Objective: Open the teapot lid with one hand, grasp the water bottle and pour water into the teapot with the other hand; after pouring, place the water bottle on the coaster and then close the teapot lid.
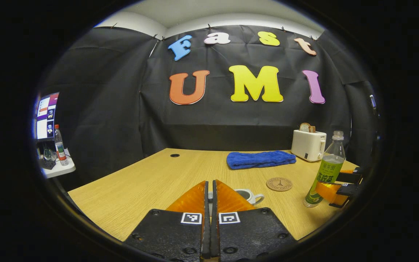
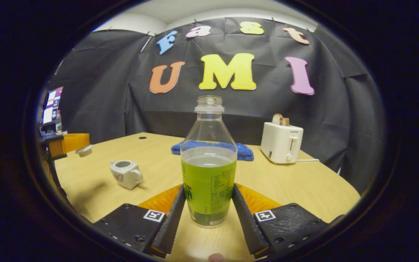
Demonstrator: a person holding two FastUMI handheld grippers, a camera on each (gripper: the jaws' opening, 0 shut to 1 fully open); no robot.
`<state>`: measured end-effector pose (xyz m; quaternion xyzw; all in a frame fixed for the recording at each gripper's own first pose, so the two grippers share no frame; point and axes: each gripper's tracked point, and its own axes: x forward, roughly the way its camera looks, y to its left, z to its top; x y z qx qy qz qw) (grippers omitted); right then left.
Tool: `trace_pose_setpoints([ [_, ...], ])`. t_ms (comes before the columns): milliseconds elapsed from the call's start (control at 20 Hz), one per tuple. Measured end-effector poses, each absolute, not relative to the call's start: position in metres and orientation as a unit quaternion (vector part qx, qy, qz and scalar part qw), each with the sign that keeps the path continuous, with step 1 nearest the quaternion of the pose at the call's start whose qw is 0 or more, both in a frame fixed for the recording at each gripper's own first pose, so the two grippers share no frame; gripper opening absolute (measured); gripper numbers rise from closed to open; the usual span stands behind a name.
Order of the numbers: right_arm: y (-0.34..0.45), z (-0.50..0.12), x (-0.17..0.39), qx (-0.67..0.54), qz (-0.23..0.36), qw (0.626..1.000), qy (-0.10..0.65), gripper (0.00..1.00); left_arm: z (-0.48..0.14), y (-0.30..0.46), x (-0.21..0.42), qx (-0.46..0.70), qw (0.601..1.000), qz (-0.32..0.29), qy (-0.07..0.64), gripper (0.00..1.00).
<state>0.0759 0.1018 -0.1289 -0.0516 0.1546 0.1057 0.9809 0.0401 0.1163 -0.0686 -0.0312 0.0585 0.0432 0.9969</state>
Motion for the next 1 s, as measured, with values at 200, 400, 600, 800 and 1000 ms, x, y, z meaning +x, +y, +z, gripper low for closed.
trace_pose_setpoints([
  [200, 0.112, -0.114, 0.091, -0.151, 0.139, 0.966, 0.158, 0.73, -0.055, 0.121, 0.043, -0.039, 0.998, 0.033, 0.041, 0.03],
  [400, 0.123, -0.123, 0.11, -0.263, 0.184, 0.925, 0.201, 0.71, -0.046, 0.127, 0.047, -0.032, 0.999, 0.025, 0.034, 0.03],
  [600, 0.136, -0.116, 0.128, -0.384, 0.199, 0.882, 0.187, 0.7, -0.052, 0.132, 0.047, -0.027, 0.998, 0.019, 0.047, 0.03],
  [800, 0.152, -0.117, 0.136, -0.45, 0.214, 0.85, 0.169, 0.7, -0.052, 0.136, 0.047, -0.023, 0.999, 0.011, 0.043, 0.03],
  [1000, 0.156, -0.118, 0.143, -0.503, 0.212, 0.822, 0.162, 0.71, -0.052, 0.144, 0.046, -0.016, 0.999, 0.006, 0.035, 0.03],
])
